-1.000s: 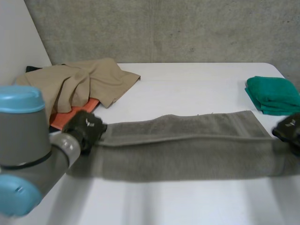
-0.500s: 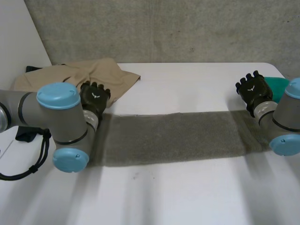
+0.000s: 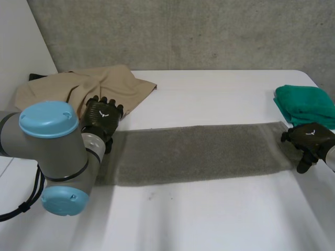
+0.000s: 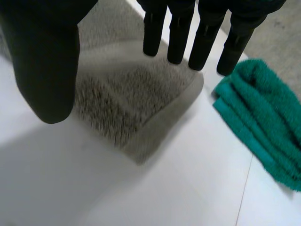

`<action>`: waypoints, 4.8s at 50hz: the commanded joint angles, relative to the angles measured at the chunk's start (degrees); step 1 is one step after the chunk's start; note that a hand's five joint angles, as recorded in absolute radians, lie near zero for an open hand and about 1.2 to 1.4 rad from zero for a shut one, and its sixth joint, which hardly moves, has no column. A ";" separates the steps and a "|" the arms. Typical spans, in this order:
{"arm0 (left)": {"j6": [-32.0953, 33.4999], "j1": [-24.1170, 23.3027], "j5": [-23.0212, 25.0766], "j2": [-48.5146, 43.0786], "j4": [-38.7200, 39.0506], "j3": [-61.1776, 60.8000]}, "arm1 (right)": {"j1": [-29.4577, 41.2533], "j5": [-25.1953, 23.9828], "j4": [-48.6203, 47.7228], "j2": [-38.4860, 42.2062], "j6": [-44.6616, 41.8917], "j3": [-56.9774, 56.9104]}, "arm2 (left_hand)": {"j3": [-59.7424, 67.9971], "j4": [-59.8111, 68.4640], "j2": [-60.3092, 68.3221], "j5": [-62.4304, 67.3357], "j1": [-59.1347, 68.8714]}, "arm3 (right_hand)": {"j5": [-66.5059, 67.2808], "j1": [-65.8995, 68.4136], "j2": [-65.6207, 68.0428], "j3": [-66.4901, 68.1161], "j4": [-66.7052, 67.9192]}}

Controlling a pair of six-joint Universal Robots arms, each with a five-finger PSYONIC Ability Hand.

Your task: Fold the laundry.

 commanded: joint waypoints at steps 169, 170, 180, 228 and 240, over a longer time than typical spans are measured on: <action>-19.10 -5.20 34.43 4.68 -14.05 15.33 | 49.05 17.47 -27.59 -4.19 17.81 15.07 | 6.12 6.47 6.44 5.29 6.92 | -17.78 -17.72 -16.99 -17.35 -17.38; -19.10 -5.20 34.70 3.80 -14.84 15.86 | 48.96 17.38 -29.43 -3.23 17.55 15.07 | 5.95 6.31 6.28 5.12 6.76 | -17.70 -17.64 -16.91 -17.27 -17.30; -18.75 -5.73 34.26 2.04 -15.02 15.43 | 48.43 17.29 -34.63 1.79 17.28 12.79 | 5.27 5.63 5.60 4.44 6.08 | -3.43 -3.37 -2.64 -2.99 -3.03; -18.84 -5.73 32.94 2.13 -14.94 14.37 | 48.34 15.44 -33.93 6.10 16.49 6.55 | 5.28 5.63 5.60 4.45 6.08 | -1.72 -1.66 -0.93 -1.28 -1.32; -19.02 -5.55 32.86 2.74 -14.94 14.37 | 47.47 15.44 -34.28 8.30 16.67 2.50 | 5.11 5.47 5.43 4.28 5.91 | 52.22 52.28 53.01 52.65 52.62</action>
